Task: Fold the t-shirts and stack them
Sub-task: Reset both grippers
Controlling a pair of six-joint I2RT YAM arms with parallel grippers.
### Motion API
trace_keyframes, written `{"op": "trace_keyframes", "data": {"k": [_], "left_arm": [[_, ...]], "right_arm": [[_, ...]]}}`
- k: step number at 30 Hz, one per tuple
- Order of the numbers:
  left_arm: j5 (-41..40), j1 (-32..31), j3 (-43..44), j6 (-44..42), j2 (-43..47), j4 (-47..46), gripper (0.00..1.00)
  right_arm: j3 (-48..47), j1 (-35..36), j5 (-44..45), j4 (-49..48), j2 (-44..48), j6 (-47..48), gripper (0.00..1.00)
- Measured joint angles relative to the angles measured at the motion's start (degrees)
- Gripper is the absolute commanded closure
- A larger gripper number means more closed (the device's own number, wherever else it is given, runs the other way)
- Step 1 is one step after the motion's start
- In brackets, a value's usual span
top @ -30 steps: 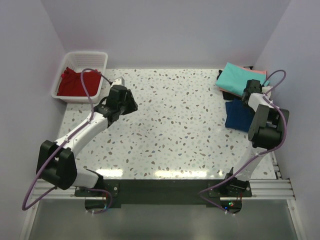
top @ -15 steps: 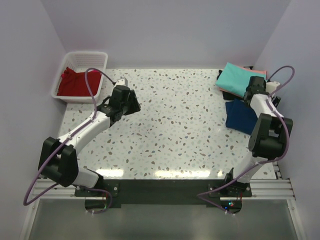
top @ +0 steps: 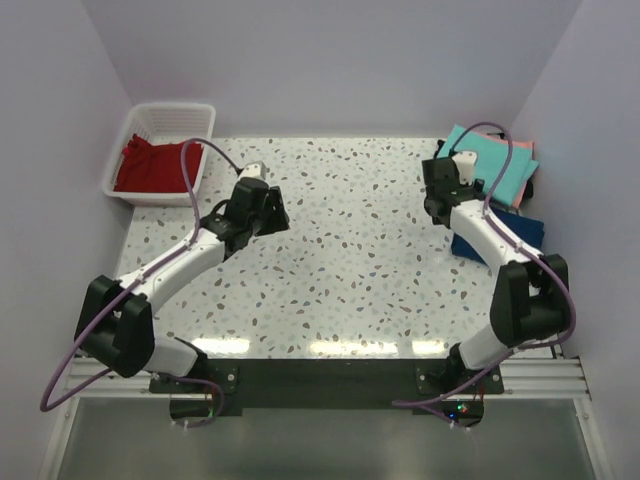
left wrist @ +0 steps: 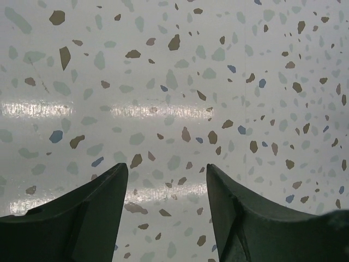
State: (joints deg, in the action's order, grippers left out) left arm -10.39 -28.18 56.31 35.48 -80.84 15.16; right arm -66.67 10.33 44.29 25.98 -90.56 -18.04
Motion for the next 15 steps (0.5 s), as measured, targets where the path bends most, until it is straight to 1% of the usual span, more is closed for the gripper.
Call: {"op": "trace_keyframes", "data": {"k": [4,5,7,15], "left_arm": [[-0.8,-0.5,-0.3,-0.8,1.1,-0.4,0.32],[-1.0,-0.8,-0.7,-1.1,1.5,-0.5,0.29],[-1.5,-1.3,-0.9,-1.6,1.8,-0.5,0.27],[-3.6,-3.2,-2.0,-2.2,2.7,-0.8,0.19]], "right_arm": [[0.7,5.6,-3.6,0.3,3.0,-1.6,0.33],[1.1,7.2,-4.4,0.2,3.8,-2.1,0.33],[1.9,10.0,-5.9,0.2,5.2,-3.0,0.33],[4.3,20.9,-9.6,0.4,6.3,-5.2,0.35]]}}
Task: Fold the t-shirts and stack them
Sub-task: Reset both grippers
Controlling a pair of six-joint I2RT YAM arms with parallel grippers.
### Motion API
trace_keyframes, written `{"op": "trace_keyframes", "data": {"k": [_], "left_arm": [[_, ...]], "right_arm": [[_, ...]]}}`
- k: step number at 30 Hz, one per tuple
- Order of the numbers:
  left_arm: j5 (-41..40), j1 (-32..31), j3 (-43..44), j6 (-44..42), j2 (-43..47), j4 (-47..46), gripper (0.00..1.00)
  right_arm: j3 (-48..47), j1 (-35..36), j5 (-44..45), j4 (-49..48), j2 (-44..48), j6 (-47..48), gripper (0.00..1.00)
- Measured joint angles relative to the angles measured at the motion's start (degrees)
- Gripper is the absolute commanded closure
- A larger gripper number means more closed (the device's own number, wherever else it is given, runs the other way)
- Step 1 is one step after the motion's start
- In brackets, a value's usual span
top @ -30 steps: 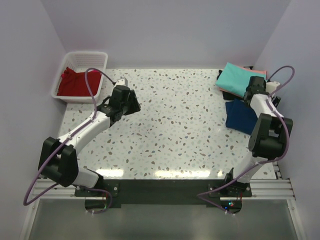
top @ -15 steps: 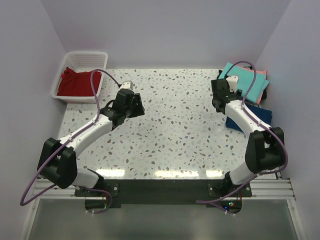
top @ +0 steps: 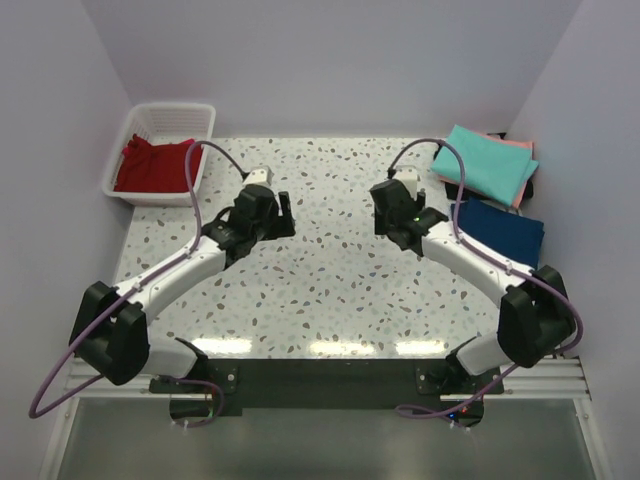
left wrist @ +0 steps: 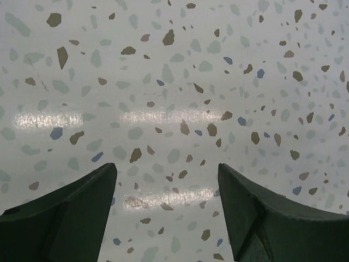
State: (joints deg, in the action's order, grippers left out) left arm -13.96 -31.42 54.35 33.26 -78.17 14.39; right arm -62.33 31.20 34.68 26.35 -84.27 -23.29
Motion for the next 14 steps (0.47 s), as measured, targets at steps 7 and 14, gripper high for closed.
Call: {"op": "trace_keyframes", "data": {"k": [7,14], "left_arm": [[-2.1,-1.7,-0.5,-0.5,-0.2,-0.1,0.02],[-4.4,-2.7,-0.5,-0.9,-1.6,0.0,0.00]], "right_arm": [[2.0,7.6,-1.4,-0.2,0.0,-2.4,0.36],[4.0,10.7,-1.5,0.0,0.2,-3.5,0.36]]}}
